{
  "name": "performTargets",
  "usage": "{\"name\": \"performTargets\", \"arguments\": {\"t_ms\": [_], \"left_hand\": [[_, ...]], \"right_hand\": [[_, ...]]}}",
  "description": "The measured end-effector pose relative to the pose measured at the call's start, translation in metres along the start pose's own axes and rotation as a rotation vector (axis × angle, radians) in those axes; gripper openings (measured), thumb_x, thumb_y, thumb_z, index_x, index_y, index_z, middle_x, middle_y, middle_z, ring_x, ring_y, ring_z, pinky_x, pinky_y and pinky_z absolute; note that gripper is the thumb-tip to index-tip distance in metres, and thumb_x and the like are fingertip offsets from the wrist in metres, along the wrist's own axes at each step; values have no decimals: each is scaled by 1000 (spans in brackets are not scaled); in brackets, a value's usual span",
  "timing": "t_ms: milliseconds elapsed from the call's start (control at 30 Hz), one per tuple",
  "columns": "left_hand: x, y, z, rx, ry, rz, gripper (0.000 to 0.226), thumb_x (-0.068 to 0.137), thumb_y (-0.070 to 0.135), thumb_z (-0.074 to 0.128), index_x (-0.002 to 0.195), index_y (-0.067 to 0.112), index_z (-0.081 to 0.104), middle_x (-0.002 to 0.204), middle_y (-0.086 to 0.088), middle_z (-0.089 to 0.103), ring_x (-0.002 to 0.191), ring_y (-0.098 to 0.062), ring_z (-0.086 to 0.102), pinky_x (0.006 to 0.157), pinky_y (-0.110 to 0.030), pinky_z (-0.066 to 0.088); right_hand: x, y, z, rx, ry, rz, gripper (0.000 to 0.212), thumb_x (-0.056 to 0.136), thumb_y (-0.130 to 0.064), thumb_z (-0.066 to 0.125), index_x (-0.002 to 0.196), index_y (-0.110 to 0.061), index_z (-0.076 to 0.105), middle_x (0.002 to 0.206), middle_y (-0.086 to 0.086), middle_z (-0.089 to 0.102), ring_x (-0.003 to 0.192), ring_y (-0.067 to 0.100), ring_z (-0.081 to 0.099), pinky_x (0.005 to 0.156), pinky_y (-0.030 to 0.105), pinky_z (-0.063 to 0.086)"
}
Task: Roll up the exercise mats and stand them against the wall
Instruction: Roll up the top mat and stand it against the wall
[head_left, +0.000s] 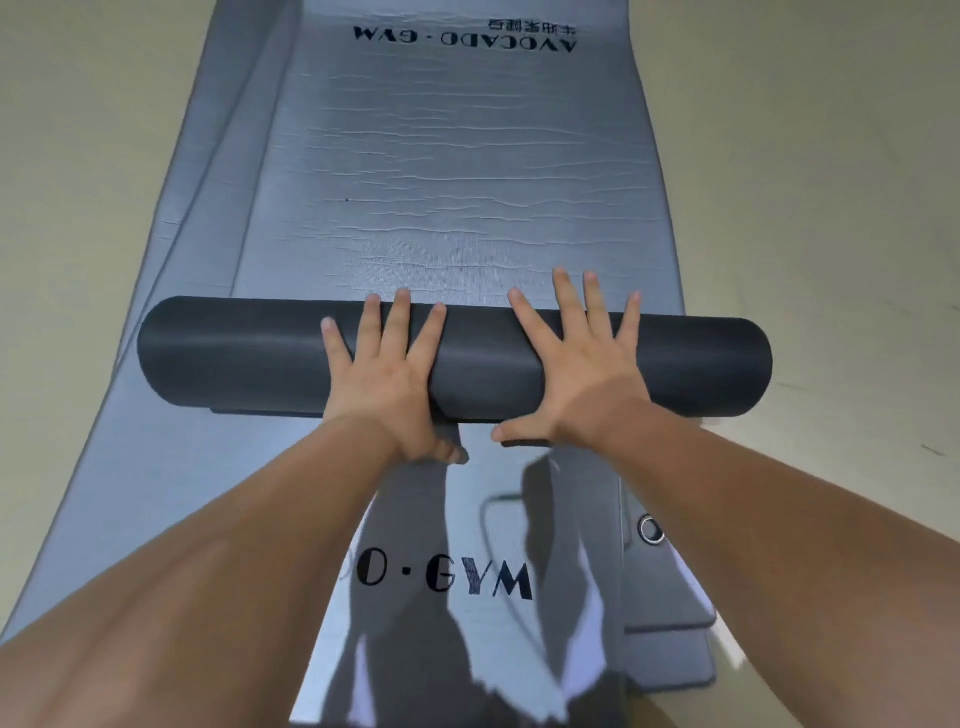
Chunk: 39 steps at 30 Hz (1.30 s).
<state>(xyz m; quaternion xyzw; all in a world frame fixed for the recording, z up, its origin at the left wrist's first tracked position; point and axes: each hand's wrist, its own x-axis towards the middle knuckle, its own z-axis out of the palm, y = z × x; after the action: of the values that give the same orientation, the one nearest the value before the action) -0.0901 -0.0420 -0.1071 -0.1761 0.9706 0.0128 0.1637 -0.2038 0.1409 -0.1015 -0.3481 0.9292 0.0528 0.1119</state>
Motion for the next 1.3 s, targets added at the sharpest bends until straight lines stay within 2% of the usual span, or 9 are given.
{"name": "performTargets", "arguments": {"t_ms": [133, 267, 467, 600, 867, 1033, 1133, 1200, 1300], "left_hand": [[33, -5, -19, -22, -69, -15, 160, 38, 84, 80, 156, 36, -16, 169, -4, -12, 154, -35, -15, 115, -70, -8], [48, -3, -24, 21, -81, -57, 151, 49, 58, 90, 158, 35, -12, 168, -7, -2, 154, -36, -9, 115, -72, -4], [32, -7, -15, -2, -23, -39, 136, 62, 56, 83, 157, 34, -12, 167, -7, -1, 154, -35, -8, 116, -71, -3], [11, -5, -24, -49, -53, -31, 111, 58, 43, 83, 150, 30, 22, 143, -6, 34, 144, -33, 22, 114, -75, 13], [-81, 9, -2, -41, -256, -26, 109, 48, 62, 81, 139, 28, 32, 134, -4, 43, 140, -33, 28, 113, -77, 10], [-122, 9, 13, -117, -94, 41, 127, 55, 74, 71, 158, 26, 14, 163, -9, 19, 153, -36, 9, 113, -75, -1], [-145, 8, 40, -58, 79, 69, 129, 58, 75, 67, 160, 20, 12, 166, -15, 16, 153, -41, 9, 111, -78, 7], [-147, 11, 47, -39, 52, 42, 138, 54, 82, 62, 161, 20, 2, 167, -16, 7, 153, -42, 1, 110, -77, 3], [-133, 13, 40, -36, -15, 25, 146, 51, 89, 61, 159, 23, -12, 168, -13, -7, 153, -40, -13, 112, -75, -4]], "right_hand": [[-4, -2, 14, -95, 3, -3, 149, 62, -81, 76, 149, -45, -39, 168, 15, -28, 154, 44, -26, 116, 75, -14], [25, 3, 1, -85, -63, 7, 134, 78, -43, 82, 148, -56, -32, 172, 11, -2, 157, 43, 0, 120, 73, 0], [26, 9, -7, -100, -50, -77, 121, 79, -36, 80, 156, -55, -12, 149, 7, 40, 140, 37, 34, 116, 70, 20], [1, -4, -8, -74, -77, -91, 112, 83, -30, 75, 158, -54, -5, 134, 5, 51, 129, 34, 44, 112, 70, 26], [-80, -26, -14, 78, -398, -144, 113, 71, -33, 80, 154, -60, 8, 115, -1, 53, 114, 29, 56, 102, 57, 37], [-94, -23, -12, 100, -414, -155, 121, 65, -37, 85, 155, -60, 7, 112, -3, 53, 112, 28, 57, 95, 50, 39], [-89, -20, -11, 140, -409, -138, 129, 60, -43, 90, 157, -58, 6, 123, -1, 53, 117, 28, 54, 96, 49, 37], [-94, -20, -5, 129, -380, -132, 134, 58, -52, 91, 158, -54, 3, 138, 0, 49, 128, 28, 47, 109, 54, 32], [-114, -26, 3, 227, -261, -93, 131, 60, -74, 81, 160, -51, 0, 163, 2, 29, 153, 27, 20, 124, 63, 4]]}}
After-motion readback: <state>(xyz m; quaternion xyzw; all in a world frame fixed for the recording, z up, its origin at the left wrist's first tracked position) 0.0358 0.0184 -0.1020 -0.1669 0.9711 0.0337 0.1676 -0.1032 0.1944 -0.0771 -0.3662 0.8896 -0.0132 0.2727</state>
